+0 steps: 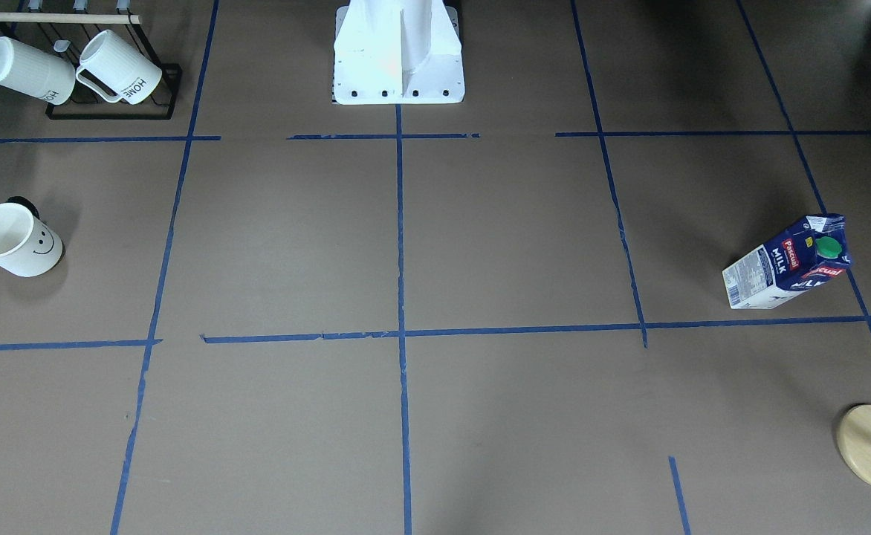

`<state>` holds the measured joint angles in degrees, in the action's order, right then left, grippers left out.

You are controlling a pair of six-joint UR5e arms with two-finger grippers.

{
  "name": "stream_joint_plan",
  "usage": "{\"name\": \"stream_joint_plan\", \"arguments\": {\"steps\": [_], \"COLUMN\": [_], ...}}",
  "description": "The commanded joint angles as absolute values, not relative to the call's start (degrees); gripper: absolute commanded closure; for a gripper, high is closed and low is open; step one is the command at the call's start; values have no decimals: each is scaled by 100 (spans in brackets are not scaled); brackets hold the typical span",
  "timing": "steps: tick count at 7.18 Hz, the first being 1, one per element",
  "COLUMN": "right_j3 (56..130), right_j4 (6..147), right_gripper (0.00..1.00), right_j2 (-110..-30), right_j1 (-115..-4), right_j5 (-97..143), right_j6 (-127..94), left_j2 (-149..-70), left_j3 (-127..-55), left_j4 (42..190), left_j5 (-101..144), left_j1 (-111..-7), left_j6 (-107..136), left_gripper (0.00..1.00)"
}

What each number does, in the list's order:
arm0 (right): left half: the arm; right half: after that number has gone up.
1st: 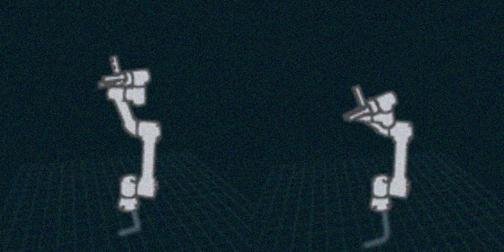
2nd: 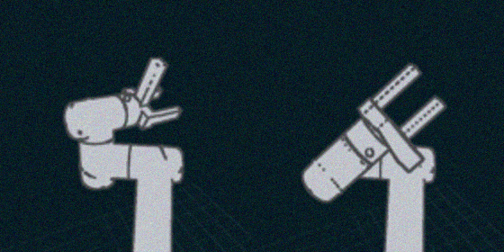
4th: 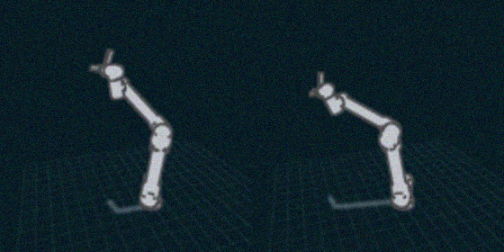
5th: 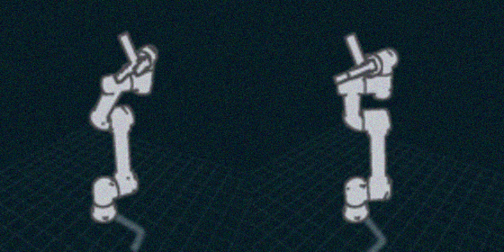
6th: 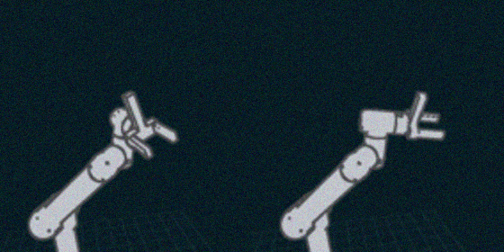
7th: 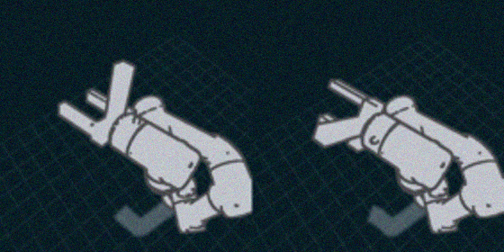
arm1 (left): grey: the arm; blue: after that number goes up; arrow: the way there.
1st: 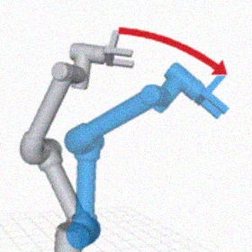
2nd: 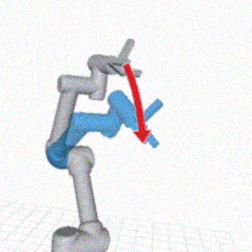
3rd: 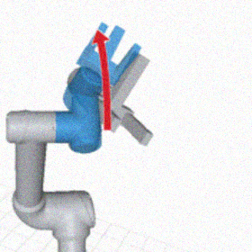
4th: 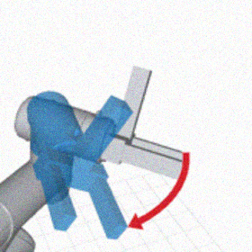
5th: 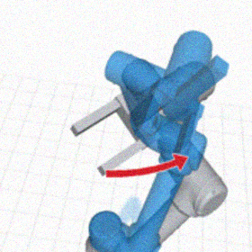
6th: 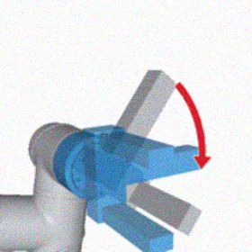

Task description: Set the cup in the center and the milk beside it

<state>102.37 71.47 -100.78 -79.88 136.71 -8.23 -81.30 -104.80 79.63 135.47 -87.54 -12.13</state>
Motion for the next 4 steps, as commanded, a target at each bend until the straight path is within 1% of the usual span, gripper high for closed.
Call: {"name": "stream_joint_plan", "arguments": {"steps": [1, 2, 4], "right_j3": [10213, 10169, 9618], "right_j4": [6085, 6073, 6038], "right_gripper": [0, 0, 0], "right_j2": [-10002, -9924, -9677], "right_j1": [-7193, -6981, -6847], "right_j5": [13283, 13115, 13113], "right_j6": [-2438, -2504, -2496], "left_j2": [-8130, -8130, -8130], "left_j3": [-10477, -10477, -10477], "left_j4": [7972, 7963, 7963], "left_j5": [13553, 13553, 13553], "left_j1": [-8754, -8754, -8754], "left_j6": [-1213, -1213, -1213], "left_gripper": [0, 0, 0]}}
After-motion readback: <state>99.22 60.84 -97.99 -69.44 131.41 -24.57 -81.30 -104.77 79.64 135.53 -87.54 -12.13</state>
